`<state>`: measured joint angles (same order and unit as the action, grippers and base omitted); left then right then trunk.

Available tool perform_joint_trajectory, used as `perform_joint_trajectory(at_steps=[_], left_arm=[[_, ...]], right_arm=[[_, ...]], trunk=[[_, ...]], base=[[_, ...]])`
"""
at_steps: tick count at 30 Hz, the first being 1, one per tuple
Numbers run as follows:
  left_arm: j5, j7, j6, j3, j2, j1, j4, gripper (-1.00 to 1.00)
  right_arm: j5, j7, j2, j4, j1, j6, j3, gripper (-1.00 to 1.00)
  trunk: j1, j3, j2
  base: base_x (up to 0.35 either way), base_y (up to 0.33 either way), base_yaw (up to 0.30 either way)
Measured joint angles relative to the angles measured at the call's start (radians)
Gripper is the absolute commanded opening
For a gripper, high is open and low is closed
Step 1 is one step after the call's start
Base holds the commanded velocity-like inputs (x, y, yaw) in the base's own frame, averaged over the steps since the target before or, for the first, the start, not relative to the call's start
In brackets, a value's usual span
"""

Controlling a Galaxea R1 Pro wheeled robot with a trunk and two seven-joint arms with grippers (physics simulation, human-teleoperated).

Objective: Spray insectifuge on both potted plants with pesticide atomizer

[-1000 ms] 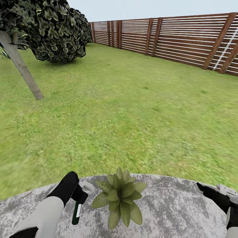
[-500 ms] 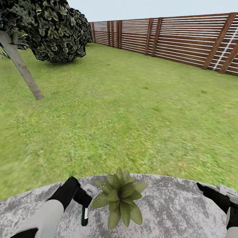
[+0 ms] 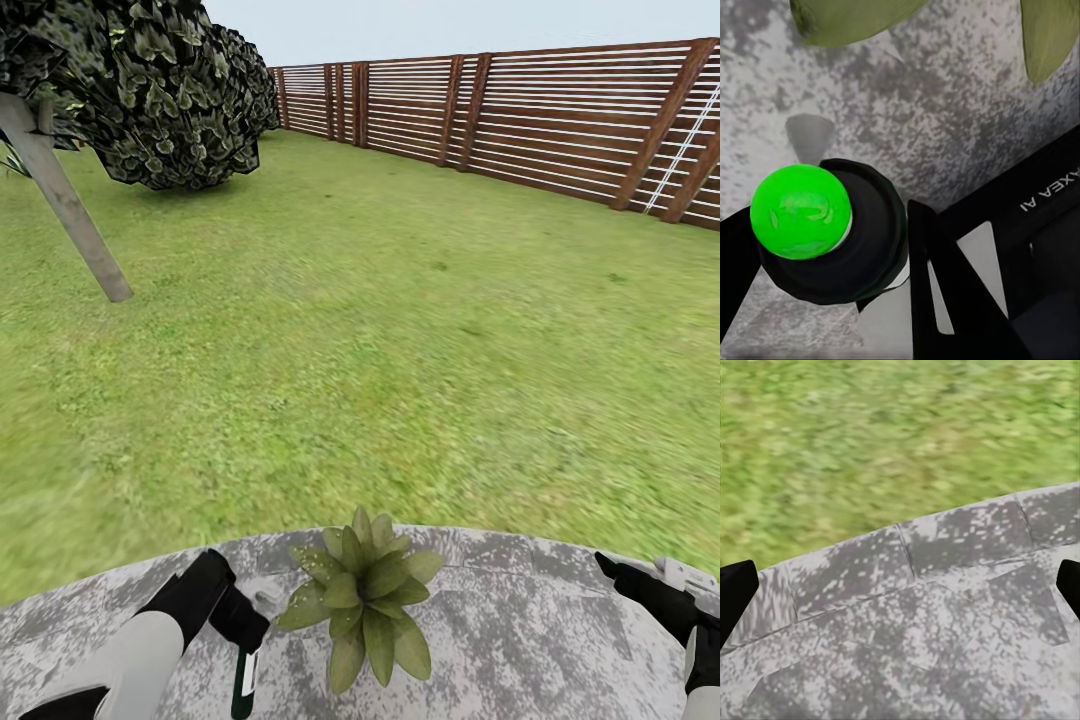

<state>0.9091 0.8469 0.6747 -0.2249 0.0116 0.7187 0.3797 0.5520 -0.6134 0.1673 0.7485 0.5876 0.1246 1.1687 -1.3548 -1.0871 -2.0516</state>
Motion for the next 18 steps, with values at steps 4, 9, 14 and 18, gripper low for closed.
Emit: perform_joint_trajectory(at_steps=[4,9,14,18], left_arm=[[0.0,0.0,0.0,0.0,0.0,0.0,-0.002,-1.0],[0.0,0.001,0.003,0.0,0.0,0.0,0.004,-1.0],[0.0,0.001,0.003,0.0,-0.001,0.0,0.021,-1.0],[0.001,0.001,0.003,0.0,-0.001,0.0,0.029,-1.0]], right_arm=[[0.0,0.0,0.0,0.0,0.0,0.0,0.0,1.0],[0.0,0.0,0.0,0.001,0.0,0.001,0.0,1.0],[0.0,-0.002,0.0,0.001,0.0,0.001,0.0,1.0],[0.0,-0.002,0.0,0.0,0.0,0.0,0.0,1.0]], trunk=[[0.0,0.0,0.0],[0.0,0.0,0.0],[0.0,-0.001,0.0],[0.0,-0.001,0.0]], base=[[0.0,0.0,0.0],[-0.113,-0.18,0.071],[-0.125,-0.258,0.048],[-0.015,-0.047,0.002]])
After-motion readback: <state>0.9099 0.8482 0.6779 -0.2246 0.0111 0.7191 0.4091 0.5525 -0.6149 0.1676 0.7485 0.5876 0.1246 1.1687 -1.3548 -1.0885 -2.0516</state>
